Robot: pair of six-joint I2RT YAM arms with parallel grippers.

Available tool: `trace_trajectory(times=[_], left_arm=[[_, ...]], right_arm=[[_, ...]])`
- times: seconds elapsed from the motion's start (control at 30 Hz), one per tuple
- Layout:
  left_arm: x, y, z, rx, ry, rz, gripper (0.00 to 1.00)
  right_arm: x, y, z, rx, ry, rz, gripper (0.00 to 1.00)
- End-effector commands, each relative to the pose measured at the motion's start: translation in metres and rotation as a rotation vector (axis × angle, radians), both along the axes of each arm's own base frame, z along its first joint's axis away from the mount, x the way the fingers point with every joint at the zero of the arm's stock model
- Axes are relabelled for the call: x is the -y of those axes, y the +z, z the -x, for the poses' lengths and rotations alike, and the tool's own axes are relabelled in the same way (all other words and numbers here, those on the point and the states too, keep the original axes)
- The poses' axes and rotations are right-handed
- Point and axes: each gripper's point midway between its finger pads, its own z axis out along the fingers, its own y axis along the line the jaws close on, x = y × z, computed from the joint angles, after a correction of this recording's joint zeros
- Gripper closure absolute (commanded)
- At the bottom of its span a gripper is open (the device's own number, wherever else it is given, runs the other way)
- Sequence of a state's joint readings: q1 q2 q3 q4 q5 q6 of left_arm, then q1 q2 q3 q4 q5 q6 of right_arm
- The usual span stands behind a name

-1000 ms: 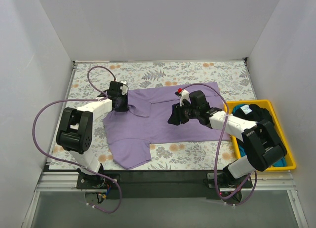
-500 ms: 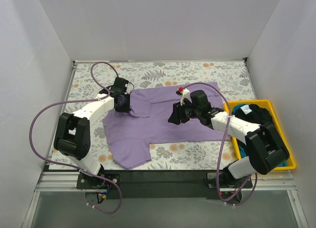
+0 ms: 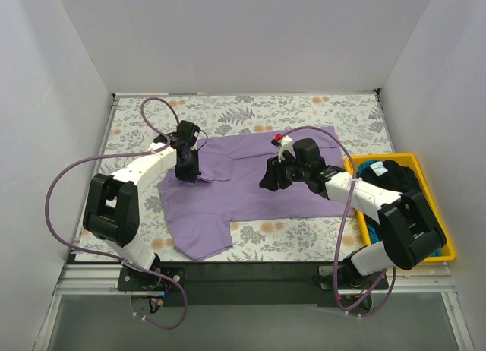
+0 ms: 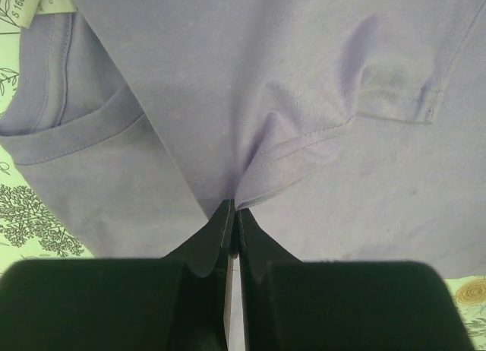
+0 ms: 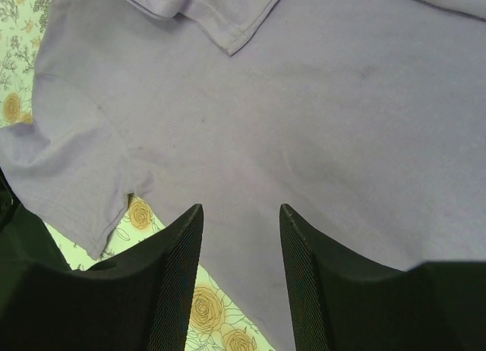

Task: Fold and stack the t-shirts
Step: Fold the tshirt

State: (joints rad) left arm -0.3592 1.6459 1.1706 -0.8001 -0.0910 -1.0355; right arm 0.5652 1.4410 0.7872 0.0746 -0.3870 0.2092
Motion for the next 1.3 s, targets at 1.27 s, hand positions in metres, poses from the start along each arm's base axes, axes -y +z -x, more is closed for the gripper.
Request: trace_trajectory(times=[1.27], left_arm=[[-0.004, -0.026, 0.009, 0.042, 0.029, -0.008, 1.00]], right_arm=[[-0.131, -0.047, -0.068, -0.404, -0.255, -0.180, 0.52]])
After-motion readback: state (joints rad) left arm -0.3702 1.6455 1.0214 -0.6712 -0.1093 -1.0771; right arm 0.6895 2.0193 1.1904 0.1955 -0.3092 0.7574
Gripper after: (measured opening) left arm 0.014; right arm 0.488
